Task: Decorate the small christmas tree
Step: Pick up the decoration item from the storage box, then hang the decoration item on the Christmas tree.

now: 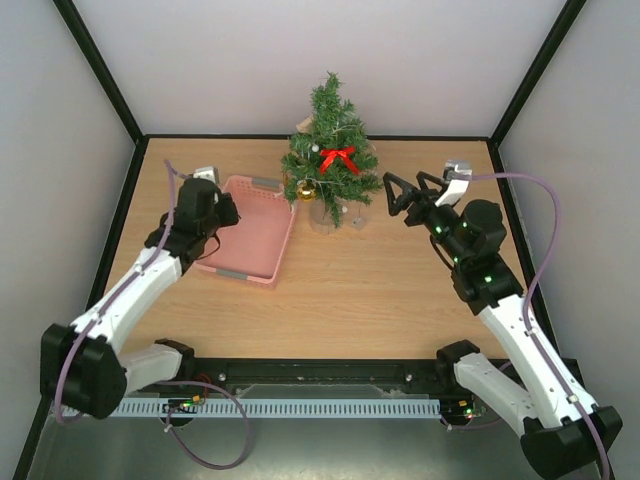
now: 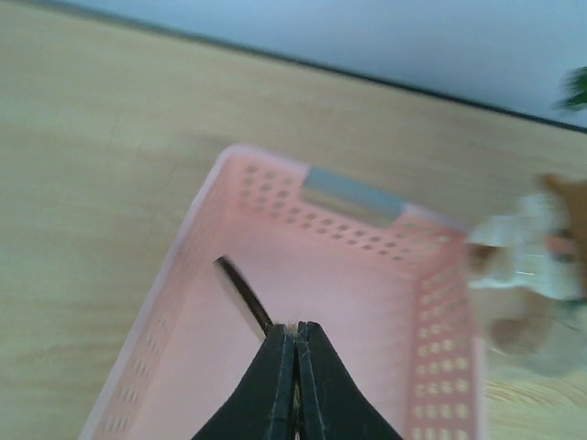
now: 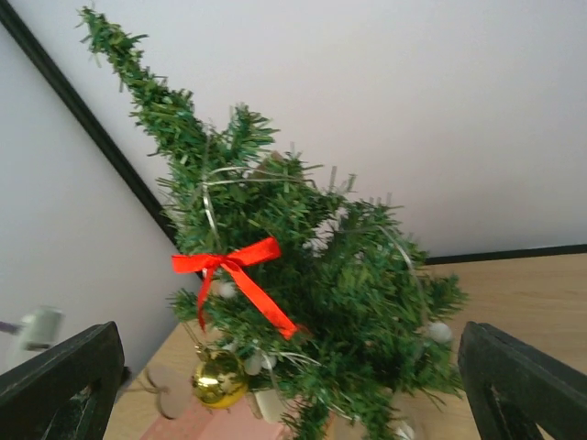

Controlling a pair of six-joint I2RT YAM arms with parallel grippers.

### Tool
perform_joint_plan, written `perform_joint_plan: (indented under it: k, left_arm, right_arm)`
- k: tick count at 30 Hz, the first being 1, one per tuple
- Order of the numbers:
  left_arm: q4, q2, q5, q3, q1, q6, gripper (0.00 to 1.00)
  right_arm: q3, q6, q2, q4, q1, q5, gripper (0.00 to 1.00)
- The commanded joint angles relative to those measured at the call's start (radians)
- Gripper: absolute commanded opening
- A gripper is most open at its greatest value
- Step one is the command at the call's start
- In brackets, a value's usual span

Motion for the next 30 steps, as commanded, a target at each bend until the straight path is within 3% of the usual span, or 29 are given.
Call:
perform_joint_plan:
  k: [1,6,10,14,19,25,30]
  left_arm:
    - [-0.042,-0.129,0.147,0.052,-0.032,0.205,0.02]
    - [-0.117,-0.204,0.300,0.105,-0.090,0.310,0.02]
    - [-0.149,-0.238,0.446,0.132,-0.147,0.368,0.02]
    - [-0.133,-0.277,0.582,0.136,-0.198,0.373,0.02]
    - [-0.090,-0.301,0.733,0.130,-0.240,0.373,0.02]
    - [-0.004,-0.287,0.823,0.120,-0.286,0.349,0.02]
    - [0.027,-0.264,0.879,0.118,-0.318,0.360,0.02]
  right_arm:
    - [-0.043,-0.030,-0.089,-0.046,-0.002,0.100,0.98]
    - [-0.062,-0.034,-0.144,-0.019,-0.002,-0.011,0.96]
    - [-0.101,-0.022,-0.150,0.001,-0.002,-0.165,0.76]
    - [-0.118,-0.055,-0.148,-0.014,0.002,-0.294,0.46]
    - [-0.140,-0.077,-0.150,0.016,0.053,-0.380,0.30]
    - [-0.152,-0.146,-0.109,0.062,0.238,-0.370,0.29]
    - [-0.131,-0.202,-0.066,0.069,0.291,-0.398,0.30]
